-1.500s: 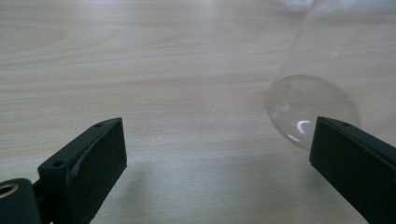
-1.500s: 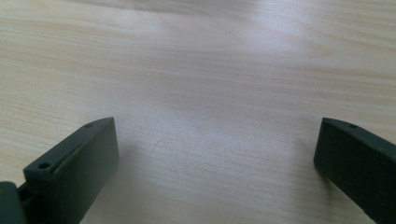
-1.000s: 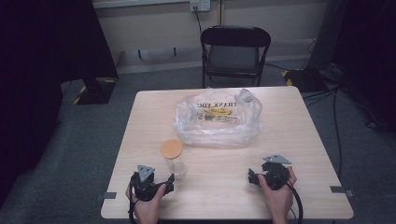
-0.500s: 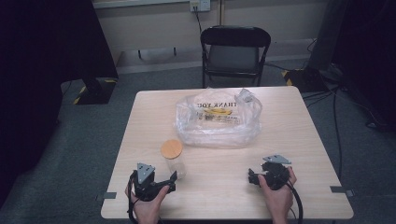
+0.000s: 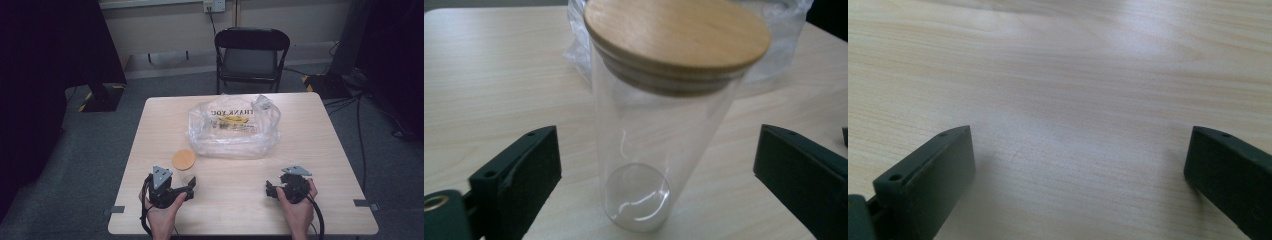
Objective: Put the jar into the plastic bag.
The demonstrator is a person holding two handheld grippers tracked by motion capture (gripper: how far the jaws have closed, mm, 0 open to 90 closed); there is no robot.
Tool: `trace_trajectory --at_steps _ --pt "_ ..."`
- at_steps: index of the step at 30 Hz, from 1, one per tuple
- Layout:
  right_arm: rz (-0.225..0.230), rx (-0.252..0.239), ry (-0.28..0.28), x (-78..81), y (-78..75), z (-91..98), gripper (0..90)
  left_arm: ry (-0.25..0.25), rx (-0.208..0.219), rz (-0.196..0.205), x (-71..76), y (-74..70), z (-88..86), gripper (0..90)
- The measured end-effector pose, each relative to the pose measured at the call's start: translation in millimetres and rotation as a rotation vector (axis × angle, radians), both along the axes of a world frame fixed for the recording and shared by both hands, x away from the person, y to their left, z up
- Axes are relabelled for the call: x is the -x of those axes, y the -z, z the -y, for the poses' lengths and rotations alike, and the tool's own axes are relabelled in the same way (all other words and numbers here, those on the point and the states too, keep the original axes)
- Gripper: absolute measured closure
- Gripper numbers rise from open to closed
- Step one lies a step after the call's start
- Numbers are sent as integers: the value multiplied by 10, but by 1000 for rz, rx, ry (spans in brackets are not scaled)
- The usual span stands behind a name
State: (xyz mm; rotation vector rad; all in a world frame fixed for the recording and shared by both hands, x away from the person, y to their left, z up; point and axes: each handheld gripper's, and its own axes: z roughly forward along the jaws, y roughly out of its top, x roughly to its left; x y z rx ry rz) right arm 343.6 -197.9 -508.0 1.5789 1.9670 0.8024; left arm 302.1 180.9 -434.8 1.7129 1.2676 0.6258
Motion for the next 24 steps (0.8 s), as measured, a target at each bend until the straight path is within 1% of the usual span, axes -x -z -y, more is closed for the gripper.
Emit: trace_trajectory --at_steps 2,3,5,7,9,10,13,15,17,19,20,22,23,24 --pt "0 0 0 0 0 0 0 4 3 -7 -35 -9 5 71" --pt "0 0 0 0 0 0 0 14 4 -16 -74 -19 16 71" --pt "0 0 0 0 0 0 0 25 -8 -25 -130 -33 39 78" --pt "0 0 0 0 0 0 0 36 -6 -36 -202 -37 64 83" --pt "0 0 0 0 0 0 0 36 -6 -47 -248 -30 79 93" --pt "0 0 0 0 0 0 0 35 2 -49 -275 -26 80 109" --pt "0 0 0 0 0 0 0 36 -4 -52 -296 -31 78 126" --pt "0 0 0 0 0 0 0 39 1 -52 -323 -46 73 149" --pt "0 0 0 0 0 0 0 54 -4 -52 -357 -75 79 170" --pt "0 0 0 0 0 0 0 56 -10 -56 -376 -81 88 180" --pt "0 0 0 0 0 0 0 59 -28 -62 -393 -85 98 180" --pt "0 0 0 0 0 0 0 65 -39 -65 -413 -86 112 197" --pt "0 0 0 0 0 0 0 65 -39 -65 -413 -86 112 216" --pt "0 0 0 0 0 0 0 63 -38 -64 -418 -84 111 216"
